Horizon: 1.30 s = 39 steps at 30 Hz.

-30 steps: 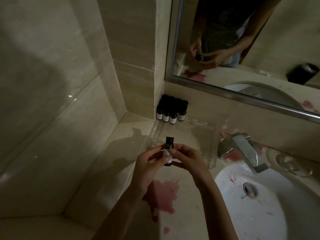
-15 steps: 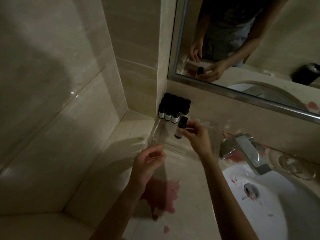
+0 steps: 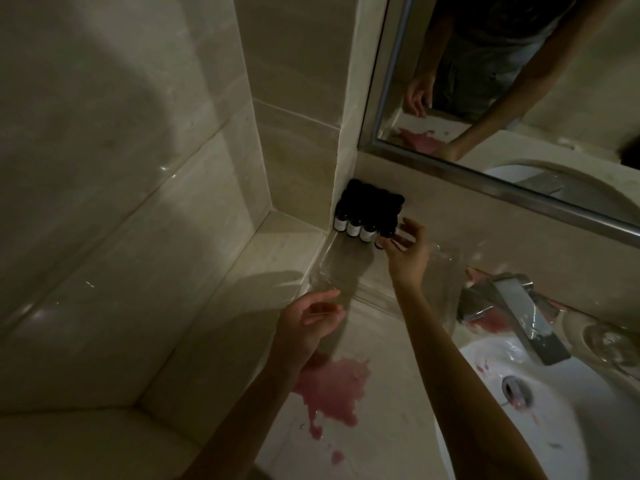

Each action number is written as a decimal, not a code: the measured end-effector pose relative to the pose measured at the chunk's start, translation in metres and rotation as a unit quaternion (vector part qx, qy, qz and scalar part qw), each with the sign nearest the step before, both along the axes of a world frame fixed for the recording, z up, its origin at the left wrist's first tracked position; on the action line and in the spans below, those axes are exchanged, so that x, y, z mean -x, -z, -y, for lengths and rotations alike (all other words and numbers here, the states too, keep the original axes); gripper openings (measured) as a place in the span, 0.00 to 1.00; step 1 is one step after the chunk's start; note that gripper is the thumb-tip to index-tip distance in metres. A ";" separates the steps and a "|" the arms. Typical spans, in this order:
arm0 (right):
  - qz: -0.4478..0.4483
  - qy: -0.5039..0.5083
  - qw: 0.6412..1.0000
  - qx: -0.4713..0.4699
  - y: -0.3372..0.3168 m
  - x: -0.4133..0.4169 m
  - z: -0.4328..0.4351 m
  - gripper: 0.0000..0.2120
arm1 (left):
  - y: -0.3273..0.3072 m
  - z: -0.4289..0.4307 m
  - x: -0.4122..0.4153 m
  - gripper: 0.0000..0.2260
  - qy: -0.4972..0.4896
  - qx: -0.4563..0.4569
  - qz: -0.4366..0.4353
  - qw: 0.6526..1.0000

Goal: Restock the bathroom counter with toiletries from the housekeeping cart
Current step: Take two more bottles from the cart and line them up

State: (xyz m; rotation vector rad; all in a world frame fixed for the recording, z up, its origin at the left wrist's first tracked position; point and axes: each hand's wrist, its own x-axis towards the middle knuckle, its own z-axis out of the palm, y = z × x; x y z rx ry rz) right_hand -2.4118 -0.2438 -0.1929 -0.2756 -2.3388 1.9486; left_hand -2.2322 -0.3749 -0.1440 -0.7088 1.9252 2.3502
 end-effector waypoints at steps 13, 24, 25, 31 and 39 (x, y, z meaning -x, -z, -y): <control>0.005 0.040 0.996 0.075 0.009 -0.002 0.012 0.31 | 0.001 0.001 0.000 0.17 0.004 0.003 -0.005 1.000; 0.028 0.018 0.996 0.088 -0.002 -0.001 0.012 0.32 | -0.001 -0.002 -0.003 0.13 0.015 0.023 -0.009 1.000; 0.030 0.016 0.996 0.082 -0.005 -0.004 0.009 0.32 | -0.002 -0.003 -0.004 0.14 0.017 0.022 -0.009 1.000; 0.028 -0.021 0.997 0.067 -0.015 -0.048 -0.020 0.21 | -0.015 -0.014 -0.011 0.13 0.035 0.045 -0.013 0.998; -0.007 -0.041 0.997 0.065 -0.065 -0.140 -0.062 0.09 | -0.039 -0.031 -0.029 0.10 0.081 0.115 -0.036 0.989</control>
